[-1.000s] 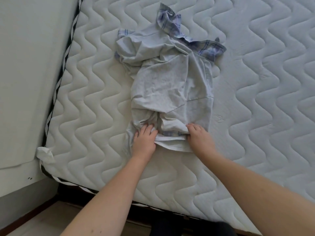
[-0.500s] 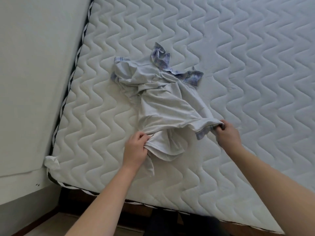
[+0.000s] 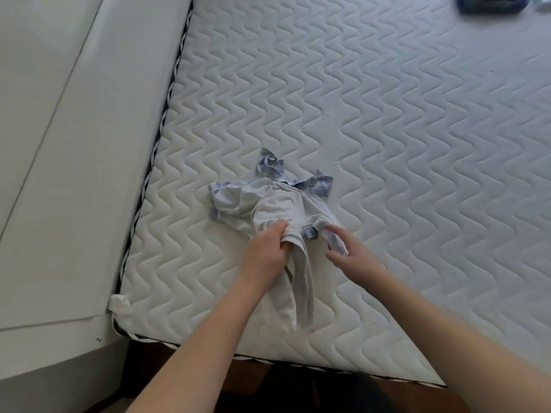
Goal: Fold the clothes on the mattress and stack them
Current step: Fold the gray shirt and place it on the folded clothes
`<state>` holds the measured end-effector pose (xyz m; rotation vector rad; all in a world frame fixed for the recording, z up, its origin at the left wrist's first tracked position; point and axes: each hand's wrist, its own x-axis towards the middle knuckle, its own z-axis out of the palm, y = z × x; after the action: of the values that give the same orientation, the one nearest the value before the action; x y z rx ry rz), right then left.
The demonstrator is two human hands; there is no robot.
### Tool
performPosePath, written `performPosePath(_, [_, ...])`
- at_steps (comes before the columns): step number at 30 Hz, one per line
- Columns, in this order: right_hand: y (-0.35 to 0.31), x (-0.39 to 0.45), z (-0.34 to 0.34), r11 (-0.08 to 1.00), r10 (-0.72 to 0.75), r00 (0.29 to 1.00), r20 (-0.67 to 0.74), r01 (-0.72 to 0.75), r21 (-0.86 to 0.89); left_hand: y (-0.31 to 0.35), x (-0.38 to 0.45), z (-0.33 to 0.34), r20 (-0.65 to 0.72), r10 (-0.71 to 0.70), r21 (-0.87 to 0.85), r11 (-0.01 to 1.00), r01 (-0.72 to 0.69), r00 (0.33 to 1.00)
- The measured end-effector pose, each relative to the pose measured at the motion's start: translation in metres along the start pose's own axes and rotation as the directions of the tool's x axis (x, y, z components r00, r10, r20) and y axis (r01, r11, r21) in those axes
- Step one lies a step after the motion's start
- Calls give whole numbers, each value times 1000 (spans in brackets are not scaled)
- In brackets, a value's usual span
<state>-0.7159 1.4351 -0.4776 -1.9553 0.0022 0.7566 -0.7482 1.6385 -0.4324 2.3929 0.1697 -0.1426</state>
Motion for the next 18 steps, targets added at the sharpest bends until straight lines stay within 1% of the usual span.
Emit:
performPosePath(2, [-14,-19,5,983,-69,985,159,40,180,19,6,-7,18,17,-13,1000,-16,1000])
performPosePath(4, [-21,-36,5,924,-121,945,305,-5,383,34,9,-12,20,26,-3,1000,-26,999])
performPosePath(5, [-23,-43,5,898,-136,933,334,-26,439,40,10,-13,19,34,5,999,-34,999])
performPosePath(6, [-25,-49,4,903,-145,936,321,-7,430,47,10,-15,22,44,15,999,-44,999])
performPosePath(7, [-24,-53,4,932,-146,950,277,38,362,53,9,-15,34,51,21,998,-52,998])
performPosePath(8, [-22,-52,3,970,-151,966,208,104,219,57,9,-15,44,60,24,998,-61,997])
performPosePath(9, [-20,-49,2,986,-164,977,136,158,56,62,9,-16,47,79,32,996,-80,996])
performPosePath(10, [-17,-45,-1,984,-159,985,71,164,-75,65,10,-18,46,107,48,993,-109,993])
performPosePath(11, [-16,-42,-7,982,-129,992,6,128,-139,65,10,-20,44,143,84,986,-146,989])
performPosePath(12, [-14,-39,-15,983,-99,993,-57,89,-159,63,11,-22,45,186,155,969,-190,982])
performPosePath(14, [-10,-36,-35,980,-80,986,-144,51,-193,54,14,-26,69,246,365,896,-254,967])
performPosePath(16, [-9,-37,-55,964,-96,983,-154,53,-261,43,12,-27,141,216,524,812,-258,966])
performPosePath(18, [-9,-39,-65,909,-136,988,-78,93,-407,31,3,-20,229,175,594,754,-280,958])
